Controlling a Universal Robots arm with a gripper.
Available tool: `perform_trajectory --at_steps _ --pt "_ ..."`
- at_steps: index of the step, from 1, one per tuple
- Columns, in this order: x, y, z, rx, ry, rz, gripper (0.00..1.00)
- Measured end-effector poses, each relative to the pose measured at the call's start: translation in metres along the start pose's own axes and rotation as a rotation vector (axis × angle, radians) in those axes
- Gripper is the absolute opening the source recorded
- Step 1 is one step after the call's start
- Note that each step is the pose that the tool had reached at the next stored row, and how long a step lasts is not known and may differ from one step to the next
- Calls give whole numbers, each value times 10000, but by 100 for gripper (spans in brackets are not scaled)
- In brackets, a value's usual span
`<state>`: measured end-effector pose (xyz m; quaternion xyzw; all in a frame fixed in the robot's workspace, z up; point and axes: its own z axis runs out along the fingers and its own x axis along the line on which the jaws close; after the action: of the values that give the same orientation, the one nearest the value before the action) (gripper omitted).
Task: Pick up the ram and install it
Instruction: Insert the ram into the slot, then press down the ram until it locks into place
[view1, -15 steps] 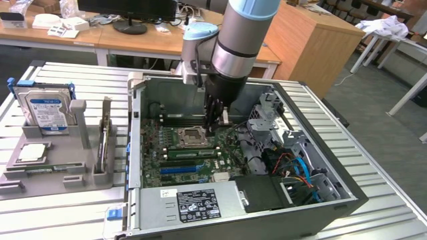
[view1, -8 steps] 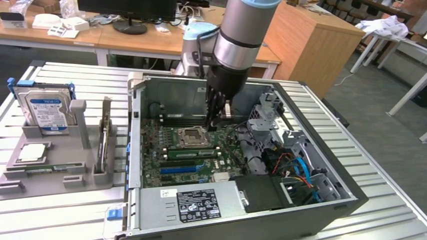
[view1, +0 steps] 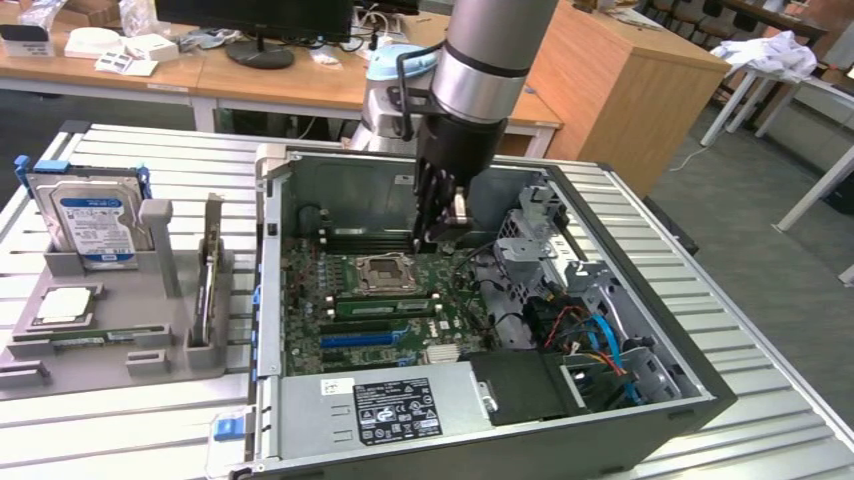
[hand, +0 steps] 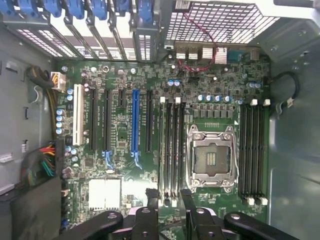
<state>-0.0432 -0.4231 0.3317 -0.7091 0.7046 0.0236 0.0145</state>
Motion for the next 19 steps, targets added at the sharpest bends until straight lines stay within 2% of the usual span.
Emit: perform_trajectory --at_steps 4,19 --pt "-2 1 -45 0 -1 0 31" --pt "-2 1 -46 0 0 0 31"
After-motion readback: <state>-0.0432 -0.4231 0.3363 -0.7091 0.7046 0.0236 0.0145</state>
